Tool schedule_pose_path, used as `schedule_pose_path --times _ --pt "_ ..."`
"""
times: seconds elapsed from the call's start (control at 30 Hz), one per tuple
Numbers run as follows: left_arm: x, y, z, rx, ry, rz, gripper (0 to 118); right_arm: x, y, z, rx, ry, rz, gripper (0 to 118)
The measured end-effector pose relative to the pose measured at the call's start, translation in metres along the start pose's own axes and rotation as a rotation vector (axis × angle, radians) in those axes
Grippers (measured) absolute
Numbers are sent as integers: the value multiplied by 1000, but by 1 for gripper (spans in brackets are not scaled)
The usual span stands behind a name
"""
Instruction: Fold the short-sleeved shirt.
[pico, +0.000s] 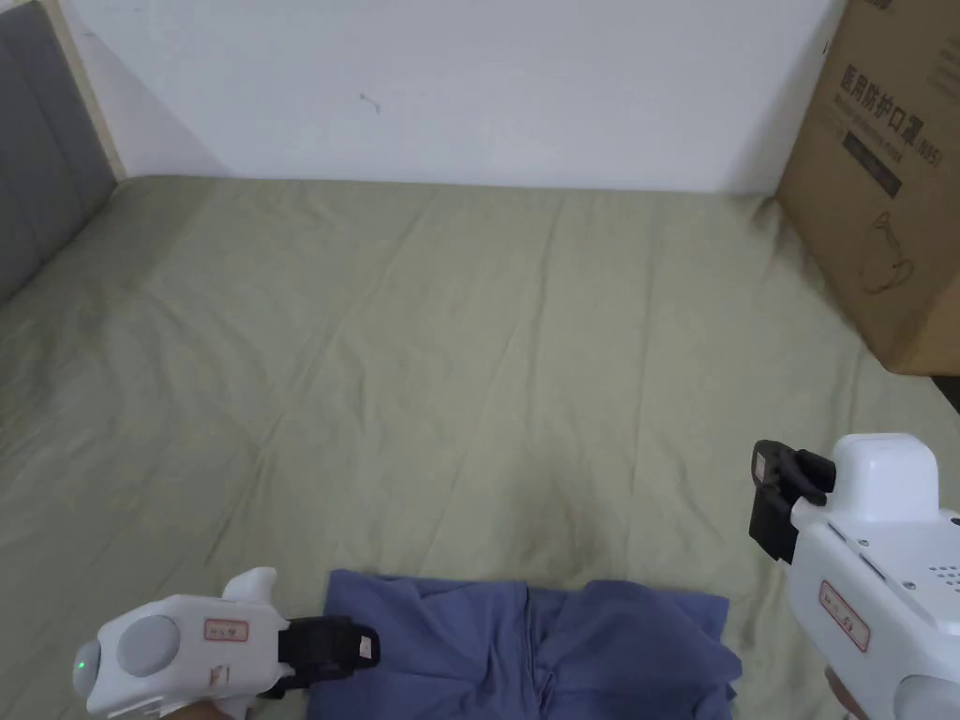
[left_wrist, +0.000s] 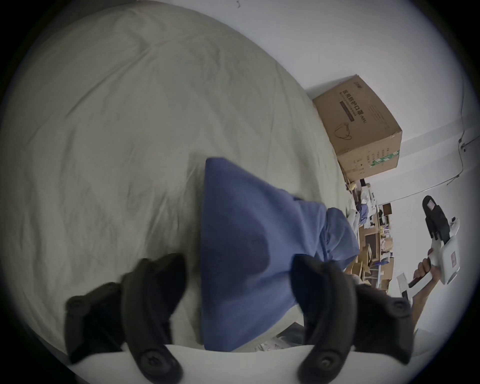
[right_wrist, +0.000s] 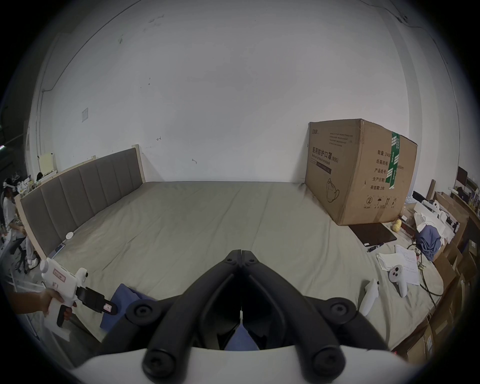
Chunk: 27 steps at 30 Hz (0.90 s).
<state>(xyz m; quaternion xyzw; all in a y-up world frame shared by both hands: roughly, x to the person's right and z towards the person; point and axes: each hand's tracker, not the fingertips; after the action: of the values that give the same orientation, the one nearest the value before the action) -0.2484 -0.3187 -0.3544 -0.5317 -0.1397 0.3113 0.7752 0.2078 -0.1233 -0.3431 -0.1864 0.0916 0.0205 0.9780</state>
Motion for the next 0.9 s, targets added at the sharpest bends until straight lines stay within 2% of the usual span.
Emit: schedule_pose_path --times 0.07,0.13,0.17,0.27,0.37,0.53,0.9 --pt "5 -3 -5 1 13 -23 41 0 -1 -1 -6 -1 3 0" --pt "10 -5 -12 0 35 -44 27 1 -2 -2 -9 -2 2 0" --pt "11 -6 -15 0 38 -48 16 1 -2 -3 -11 -1 0 0" --pt "19 -11 -15 14 30 -55 15 2 -4 -3 -16 -1 -4 0" --pt "32 -15 -1 56 76 -161 13 2 -4 -4 -16 0 -4 0" --pt "41 -9 30 91 70 -168 11 3 -1 -5 -4 0 -13 0" --pt "7 13 130 166 357 -234 11 0 3 -2 21 19 -16 0"
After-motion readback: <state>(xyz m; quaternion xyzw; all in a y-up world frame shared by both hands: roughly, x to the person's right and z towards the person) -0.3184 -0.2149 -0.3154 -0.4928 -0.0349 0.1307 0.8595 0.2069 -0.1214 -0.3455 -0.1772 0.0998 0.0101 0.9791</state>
